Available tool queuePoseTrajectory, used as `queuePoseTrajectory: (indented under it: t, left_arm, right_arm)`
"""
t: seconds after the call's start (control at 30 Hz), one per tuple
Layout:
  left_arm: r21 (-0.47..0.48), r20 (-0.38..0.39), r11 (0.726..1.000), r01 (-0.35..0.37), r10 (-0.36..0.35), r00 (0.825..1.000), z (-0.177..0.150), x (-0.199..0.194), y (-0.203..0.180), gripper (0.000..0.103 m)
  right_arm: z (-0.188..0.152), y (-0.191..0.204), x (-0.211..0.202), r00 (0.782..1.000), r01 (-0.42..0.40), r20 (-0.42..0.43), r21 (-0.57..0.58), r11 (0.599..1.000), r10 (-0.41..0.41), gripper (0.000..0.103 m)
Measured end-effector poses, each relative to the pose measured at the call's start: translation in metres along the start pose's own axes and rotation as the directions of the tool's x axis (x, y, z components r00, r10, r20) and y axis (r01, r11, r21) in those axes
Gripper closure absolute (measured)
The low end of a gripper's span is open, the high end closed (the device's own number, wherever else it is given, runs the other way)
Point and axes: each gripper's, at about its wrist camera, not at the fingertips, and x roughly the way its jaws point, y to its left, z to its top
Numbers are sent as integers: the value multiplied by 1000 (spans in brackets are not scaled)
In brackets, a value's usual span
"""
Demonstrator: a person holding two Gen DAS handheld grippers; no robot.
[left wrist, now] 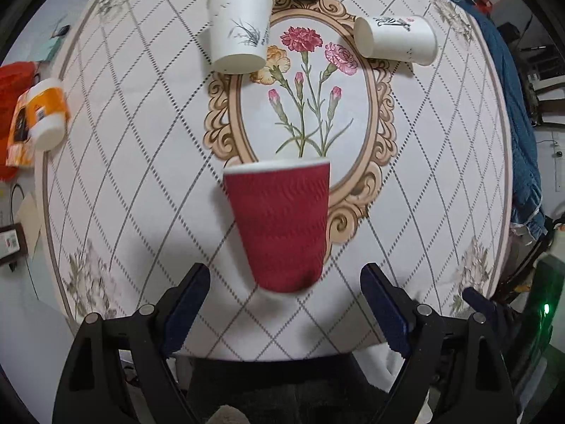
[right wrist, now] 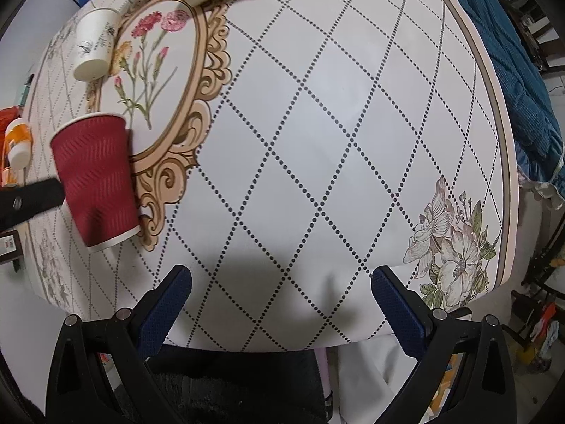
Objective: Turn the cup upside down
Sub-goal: 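Grasp the red cup with the right gripper while the left gripper releases it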
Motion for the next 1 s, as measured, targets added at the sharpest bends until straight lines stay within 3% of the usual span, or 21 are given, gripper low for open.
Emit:
queuePoseTrajectory:
  t: [0.23,0.57,0.7,0.87,1.0]
  left_arm:
    - [-35,41,999,-13,14,999,18,3,-6,16]
    - [-102,104,988,-114,125,987,-12,-20,40,16]
    - [-147,116,970,-196,213,970,-19,-22,85,16]
    - [-186,137,953,-239,266,954,-26,-16,134,16]
    - [-217,141,948,-232,265,954,-34,-10,166,16]
  right_arm:
    - [-16,10,-21,999,-22,24,-30,999,23,0]
    - [-21,34,-38,998,-28,53,-74,997,32,0]
    - [-17,63,-46,997,19,79,-147,989,-8,0]
    - [-7,106,-57,992,96,99,-256,962,-72,0]
    - [-3,147,-63,974,216,157,-405,888,-165,0]
